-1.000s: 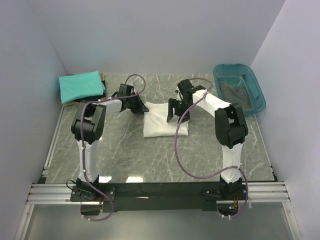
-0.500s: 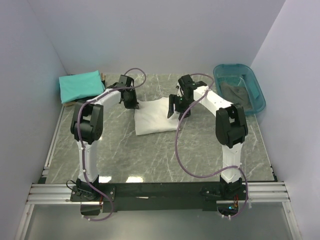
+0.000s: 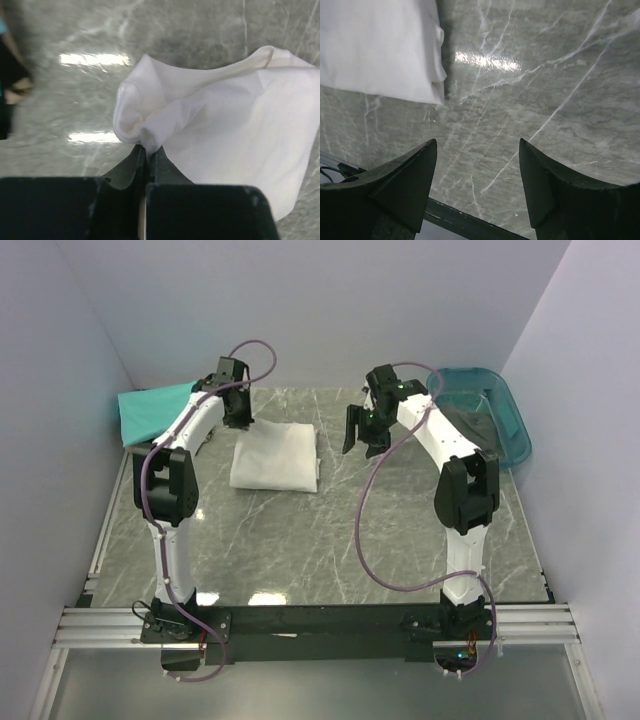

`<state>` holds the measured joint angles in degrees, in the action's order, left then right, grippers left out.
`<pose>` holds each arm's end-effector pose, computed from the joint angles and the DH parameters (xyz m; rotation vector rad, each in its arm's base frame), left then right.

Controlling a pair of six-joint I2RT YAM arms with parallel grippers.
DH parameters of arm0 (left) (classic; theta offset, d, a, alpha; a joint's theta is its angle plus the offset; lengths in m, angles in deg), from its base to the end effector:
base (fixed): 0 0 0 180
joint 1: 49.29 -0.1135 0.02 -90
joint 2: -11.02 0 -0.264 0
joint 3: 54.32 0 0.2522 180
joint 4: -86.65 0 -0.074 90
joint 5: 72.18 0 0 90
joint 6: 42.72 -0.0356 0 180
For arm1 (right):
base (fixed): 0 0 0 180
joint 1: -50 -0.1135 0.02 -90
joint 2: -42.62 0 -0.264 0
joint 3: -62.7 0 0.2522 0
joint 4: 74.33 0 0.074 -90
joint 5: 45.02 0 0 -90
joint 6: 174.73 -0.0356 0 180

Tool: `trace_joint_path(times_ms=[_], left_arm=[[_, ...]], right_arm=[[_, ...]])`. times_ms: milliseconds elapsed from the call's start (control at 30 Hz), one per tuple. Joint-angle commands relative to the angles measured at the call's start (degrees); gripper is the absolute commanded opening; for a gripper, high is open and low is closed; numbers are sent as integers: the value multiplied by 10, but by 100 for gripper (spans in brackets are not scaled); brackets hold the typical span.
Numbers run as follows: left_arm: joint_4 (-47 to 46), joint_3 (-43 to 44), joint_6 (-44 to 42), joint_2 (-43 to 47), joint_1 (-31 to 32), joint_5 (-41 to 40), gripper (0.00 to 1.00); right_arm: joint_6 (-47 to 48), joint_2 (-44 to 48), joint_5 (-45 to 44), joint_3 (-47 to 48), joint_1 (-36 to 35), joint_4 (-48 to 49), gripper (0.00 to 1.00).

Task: Fold and stack the t-shirts
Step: Neatly place the folded tshirt to the corner

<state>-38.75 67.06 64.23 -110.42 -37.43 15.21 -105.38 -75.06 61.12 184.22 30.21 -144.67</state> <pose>0.4635 -0.0957 0.2491 -0.1307 2.5261 -0.1446 0.4082 0.1574 0.2650 -0.0615 2.7984 0.5734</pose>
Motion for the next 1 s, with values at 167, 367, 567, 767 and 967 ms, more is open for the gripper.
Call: trace_joint_path(times_ms=[167,367,567,767,967], left_arm=[[54,107,-53,3,-38,-64,0],[74,178,-65,-18,-60,-92,0],[70,223,-84,-21,-82,-79,0],[49,249,-85,-32,-103,-51,0],[9,289,-78,-41,-117,-23,0]], right_arm=[[30,-20,19,94,25,-39,73],[40,-28,34,110,45,-38,73],[32,-35,46,119,56,-35,73],[27,-79,36,203,66,-69,73],[12,-93,54,226,80,-62,73]])
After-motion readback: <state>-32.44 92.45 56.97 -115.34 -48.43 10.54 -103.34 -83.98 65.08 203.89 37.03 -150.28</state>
